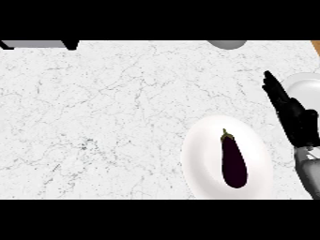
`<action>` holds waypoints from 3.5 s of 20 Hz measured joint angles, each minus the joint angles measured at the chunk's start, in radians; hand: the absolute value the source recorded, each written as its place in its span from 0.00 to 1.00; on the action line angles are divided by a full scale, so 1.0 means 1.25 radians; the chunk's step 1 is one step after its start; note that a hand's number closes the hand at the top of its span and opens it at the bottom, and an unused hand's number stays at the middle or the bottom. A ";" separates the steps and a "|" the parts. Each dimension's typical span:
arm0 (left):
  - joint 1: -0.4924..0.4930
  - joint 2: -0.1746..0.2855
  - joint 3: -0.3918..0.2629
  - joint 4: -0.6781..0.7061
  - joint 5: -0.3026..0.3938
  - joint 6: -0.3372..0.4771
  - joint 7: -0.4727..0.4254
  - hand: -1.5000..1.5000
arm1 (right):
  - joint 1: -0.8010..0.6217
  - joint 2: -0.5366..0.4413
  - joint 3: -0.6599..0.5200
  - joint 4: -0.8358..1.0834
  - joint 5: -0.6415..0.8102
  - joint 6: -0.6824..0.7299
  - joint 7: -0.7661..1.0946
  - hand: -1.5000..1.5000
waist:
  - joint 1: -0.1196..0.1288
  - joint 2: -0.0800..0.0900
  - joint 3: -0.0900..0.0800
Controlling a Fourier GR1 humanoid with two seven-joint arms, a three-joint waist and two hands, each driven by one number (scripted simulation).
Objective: Pick the eggplant from the plate and place it in the plate
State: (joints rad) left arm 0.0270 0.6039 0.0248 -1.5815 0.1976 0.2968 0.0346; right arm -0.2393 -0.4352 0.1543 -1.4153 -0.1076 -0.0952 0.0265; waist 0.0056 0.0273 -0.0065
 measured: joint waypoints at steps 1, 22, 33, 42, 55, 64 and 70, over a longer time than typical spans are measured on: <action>-0.005 -0.004 -0.005 -0.006 0.001 -0.002 0.016 0.50 | -0.010 0.004 -0.008 0.024 -0.013 0.021 -0.014 1.00 | 0.001 -0.004 0.001; -0.142 -0.165 -0.126 0.117 0.040 -0.091 0.087 0.50 | 0.004 -0.065 -0.017 0.323 0.026 0.410 -0.579 0.00 | -0.002 -0.018 0.006; -0.158 -0.197 -0.096 0.146 0.006 -0.113 0.087 0.50 | -0.028 -0.113 0.021 0.270 0.152 0.439 -0.508 0.00 | -0.004 -0.022 0.005; -0.150 -0.207 -0.075 0.149 -0.012 -0.135 0.083 0.50 | -0.030 -0.110 0.076 0.172 0.284 0.434 -0.389 0.00 | -0.004 -0.023 0.005; -0.177 -0.249 -0.043 0.146 -0.051 -0.155 0.115 0.50 | -0.052 -0.053 0.096 0.136 0.443 0.505 -0.287 0.00 | -0.003 -0.022 0.005; -0.161 -0.268 -0.011 0.140 -0.081 -0.188 0.110 0.50 | -0.058 0.025 0.078 0.151 0.549 0.503 -0.260 0.00 | -0.003 -0.022 0.005; -0.151 -0.278 0.007 0.133 -0.094 -0.204 0.110 0.50 | -0.064 0.049 0.086 0.187 0.629 0.485 -0.295 0.00 | -0.003 -0.024 0.003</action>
State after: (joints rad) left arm -0.1620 0.2562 0.0338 -1.4155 0.0798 0.0413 0.1724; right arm -0.3189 -0.3739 0.2616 -1.1815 0.6788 0.5111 -0.3423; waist 0.0023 -0.0030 -0.0032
